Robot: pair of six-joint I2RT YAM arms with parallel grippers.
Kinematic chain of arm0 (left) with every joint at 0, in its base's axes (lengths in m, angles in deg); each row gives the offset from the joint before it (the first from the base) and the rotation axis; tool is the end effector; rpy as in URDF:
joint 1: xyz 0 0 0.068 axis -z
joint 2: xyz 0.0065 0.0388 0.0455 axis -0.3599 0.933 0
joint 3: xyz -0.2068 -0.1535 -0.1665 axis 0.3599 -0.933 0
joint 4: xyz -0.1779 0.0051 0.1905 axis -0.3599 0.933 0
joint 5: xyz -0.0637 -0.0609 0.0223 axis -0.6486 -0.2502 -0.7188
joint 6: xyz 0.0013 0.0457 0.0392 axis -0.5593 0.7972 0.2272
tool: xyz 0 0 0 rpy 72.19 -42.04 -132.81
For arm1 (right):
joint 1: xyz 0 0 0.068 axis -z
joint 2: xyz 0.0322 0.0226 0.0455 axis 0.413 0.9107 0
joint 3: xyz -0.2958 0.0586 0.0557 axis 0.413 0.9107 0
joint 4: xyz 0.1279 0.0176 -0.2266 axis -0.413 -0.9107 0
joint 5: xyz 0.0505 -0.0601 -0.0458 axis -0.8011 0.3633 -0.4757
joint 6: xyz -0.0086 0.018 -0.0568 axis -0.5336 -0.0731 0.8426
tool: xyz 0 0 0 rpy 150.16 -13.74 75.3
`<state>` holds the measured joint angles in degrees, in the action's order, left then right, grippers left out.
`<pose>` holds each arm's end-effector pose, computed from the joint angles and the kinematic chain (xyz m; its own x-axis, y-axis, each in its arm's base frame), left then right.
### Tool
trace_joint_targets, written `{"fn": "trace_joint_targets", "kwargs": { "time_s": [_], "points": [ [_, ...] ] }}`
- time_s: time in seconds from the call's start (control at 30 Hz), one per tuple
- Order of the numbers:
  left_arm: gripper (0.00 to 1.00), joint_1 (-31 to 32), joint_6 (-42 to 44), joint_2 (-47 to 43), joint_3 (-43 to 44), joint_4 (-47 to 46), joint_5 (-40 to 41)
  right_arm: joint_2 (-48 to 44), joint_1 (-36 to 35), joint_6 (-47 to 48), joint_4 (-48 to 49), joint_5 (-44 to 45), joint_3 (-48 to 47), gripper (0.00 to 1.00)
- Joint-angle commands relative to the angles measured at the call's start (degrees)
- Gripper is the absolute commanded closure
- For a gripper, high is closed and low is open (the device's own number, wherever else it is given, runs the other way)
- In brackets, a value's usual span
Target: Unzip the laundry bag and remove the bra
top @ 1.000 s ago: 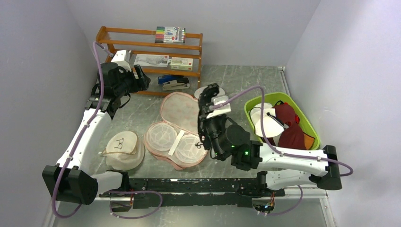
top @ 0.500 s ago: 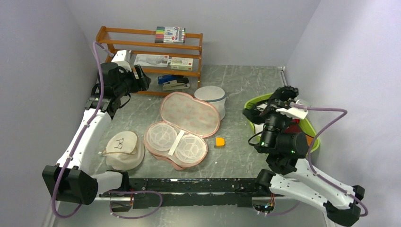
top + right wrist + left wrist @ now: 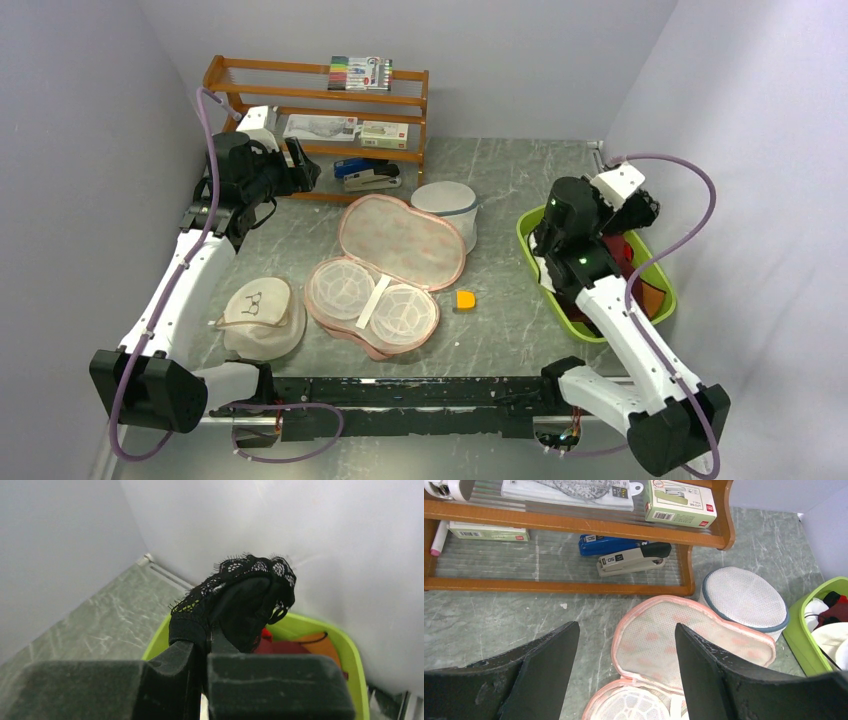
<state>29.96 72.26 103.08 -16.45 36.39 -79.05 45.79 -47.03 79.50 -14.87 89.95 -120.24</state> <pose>0.2675 -0.0481 0.4016 -0.4047 -0.2252 -0.8863 0.1747 0.9323 -0.3167 0.1914 0.0336 0.4043 0.0853 0.0827 -0.9929 0.7686 0.6287 0.1184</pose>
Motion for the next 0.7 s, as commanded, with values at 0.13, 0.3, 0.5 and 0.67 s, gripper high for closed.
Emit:
{"fn": "trace_joint_targets", "kwargs": {
  "time_s": [0.13, 0.3, 0.5, 0.67],
  "points": [
    [0.19, 0.6, -0.3, -1.1, 1.1, -1.5, -2.9, 4.8, 9.2, -35.0, -22.4, -8.3, 7.9, 1.0],
    [0.19, 0.5, -0.4, -0.5, 1.1, -1.6, -3.6, 8.3, 17.3, -38.0, -16.3, -23.3, 15.0, 1.0],
    [0.19, 0.5, -0.4, -0.1, 1.0, -1.6, -3.6, 14.8, 22.5, -39.4, -10.5, -33.7, 18.6, 1.0],
    [0.19, 0.5, -0.5, 0.2, 1.0, -1.7, -3.9, 21.6, 27.1, -41.2, -7.7, -40.0, 19.6, 1.0]
  ]
}}
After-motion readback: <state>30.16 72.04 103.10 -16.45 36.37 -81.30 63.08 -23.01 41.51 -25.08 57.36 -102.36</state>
